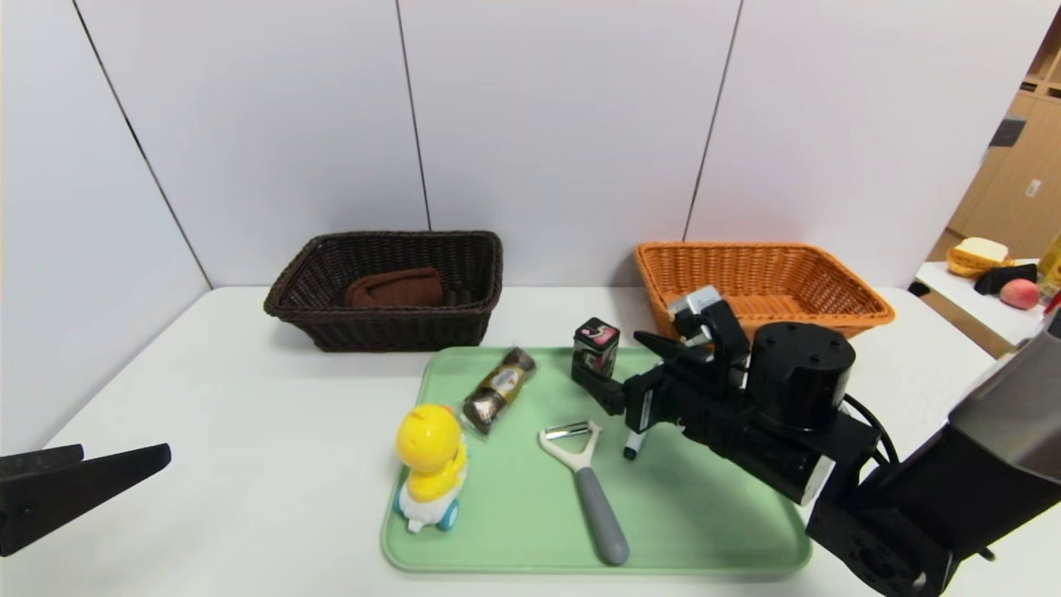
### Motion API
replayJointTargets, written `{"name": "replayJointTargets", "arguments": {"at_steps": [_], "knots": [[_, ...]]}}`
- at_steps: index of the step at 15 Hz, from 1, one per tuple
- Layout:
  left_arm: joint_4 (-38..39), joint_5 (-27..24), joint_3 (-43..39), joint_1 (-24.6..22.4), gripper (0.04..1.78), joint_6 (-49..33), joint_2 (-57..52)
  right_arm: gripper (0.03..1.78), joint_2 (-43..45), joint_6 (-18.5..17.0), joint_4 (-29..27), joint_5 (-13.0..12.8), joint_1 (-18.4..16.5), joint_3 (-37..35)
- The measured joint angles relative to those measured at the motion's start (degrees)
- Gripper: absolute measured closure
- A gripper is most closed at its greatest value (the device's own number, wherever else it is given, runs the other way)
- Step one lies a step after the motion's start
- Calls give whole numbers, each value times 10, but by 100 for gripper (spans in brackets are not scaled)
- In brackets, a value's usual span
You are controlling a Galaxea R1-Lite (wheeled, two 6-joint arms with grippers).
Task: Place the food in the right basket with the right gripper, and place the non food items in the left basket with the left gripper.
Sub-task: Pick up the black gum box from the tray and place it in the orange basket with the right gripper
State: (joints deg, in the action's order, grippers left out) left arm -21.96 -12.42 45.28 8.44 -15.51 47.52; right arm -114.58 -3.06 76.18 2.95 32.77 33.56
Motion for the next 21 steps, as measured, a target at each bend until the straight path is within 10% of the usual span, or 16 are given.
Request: {"name": "replayJointTargets", "arguments": {"at_steps": [16, 21], "knots": [[1, 0, -11, 0, 13, 0, 4, 11, -115, -3, 39, 11, -10, 99], [2, -9, -16, 0, 13, 0, 5, 77, -126, -3, 39, 11, -9, 114]]}}
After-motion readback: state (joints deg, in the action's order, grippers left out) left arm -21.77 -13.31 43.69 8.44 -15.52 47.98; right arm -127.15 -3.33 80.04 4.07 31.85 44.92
